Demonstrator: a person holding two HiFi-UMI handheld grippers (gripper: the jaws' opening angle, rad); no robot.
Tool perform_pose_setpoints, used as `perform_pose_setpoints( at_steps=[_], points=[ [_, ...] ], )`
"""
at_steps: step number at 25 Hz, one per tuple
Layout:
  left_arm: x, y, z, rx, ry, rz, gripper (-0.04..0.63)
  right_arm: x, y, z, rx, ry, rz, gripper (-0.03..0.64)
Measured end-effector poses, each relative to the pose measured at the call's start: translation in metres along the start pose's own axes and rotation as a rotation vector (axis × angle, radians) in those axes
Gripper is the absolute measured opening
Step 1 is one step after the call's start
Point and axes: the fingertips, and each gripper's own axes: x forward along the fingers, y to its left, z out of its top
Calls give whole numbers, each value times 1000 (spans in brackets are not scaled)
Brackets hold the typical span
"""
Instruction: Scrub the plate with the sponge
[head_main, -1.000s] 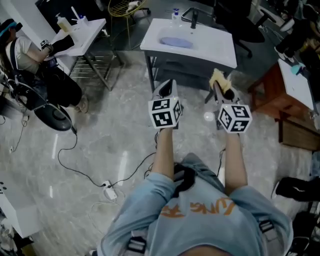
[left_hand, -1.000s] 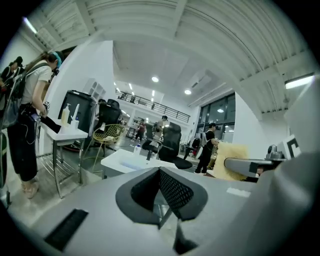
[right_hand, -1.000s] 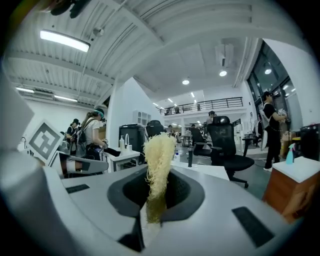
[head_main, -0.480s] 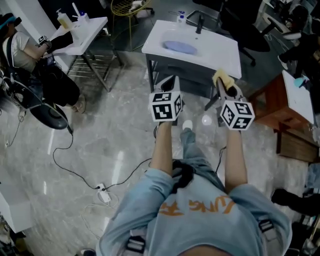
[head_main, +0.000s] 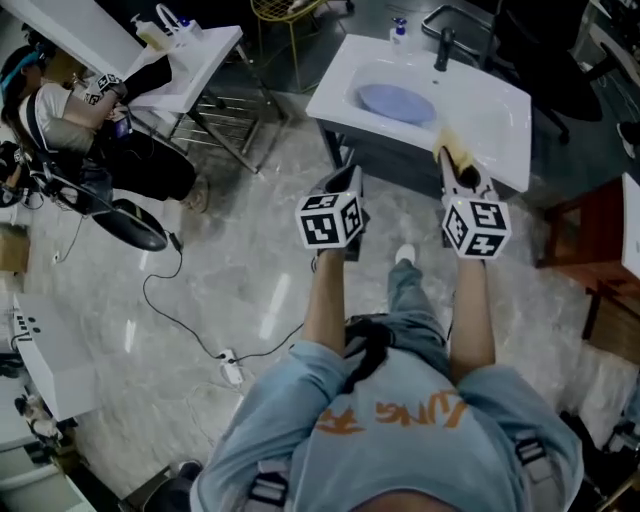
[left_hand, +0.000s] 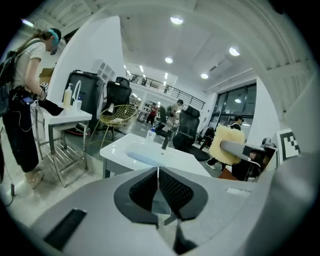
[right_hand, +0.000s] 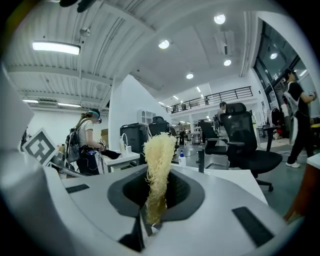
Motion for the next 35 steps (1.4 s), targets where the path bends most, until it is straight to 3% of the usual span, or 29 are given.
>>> perform_pose_setpoints(
  at_steps=[2, 6, 11, 15, 21, 25, 28, 30, 32, 35],
  points=[
    [30, 1, 4, -8, 44, 1, 0, 25, -27, -4, 38, -1, -3, 38],
    [72, 14, 4, 46, 141, 55, 0, 57, -84, -16, 160, -15, -40, 37],
    [134, 9, 23, 21, 135, 71, 0, 86, -152, -14, 222, -57, -40, 37],
    [173, 5, 27, 66, 157, 92, 0, 112, -185, -23, 235, -36, -30, 37],
    [200, 13, 22, 67, 194, 128, 0, 136, -194, -32, 222, -4, 18, 37],
    [209, 21, 23, 114, 226, 166, 0, 156, -191, -38, 216, 32, 56, 37],
    [215, 30, 26, 88, 231, 165, 3, 172, -181, -41, 204, 57, 89, 37],
    [218, 40, 25, 81, 247, 163, 35, 177, -168, -43, 182, 74, 119, 37],
    [225, 46, 26, 115, 268, 158, 78, 183, -162, -44, 154, 89, 129, 37],
    [243, 56, 30, 164, 300, 159, 92, 198, -165, -43, 115, 100, 118, 37]
  ],
)
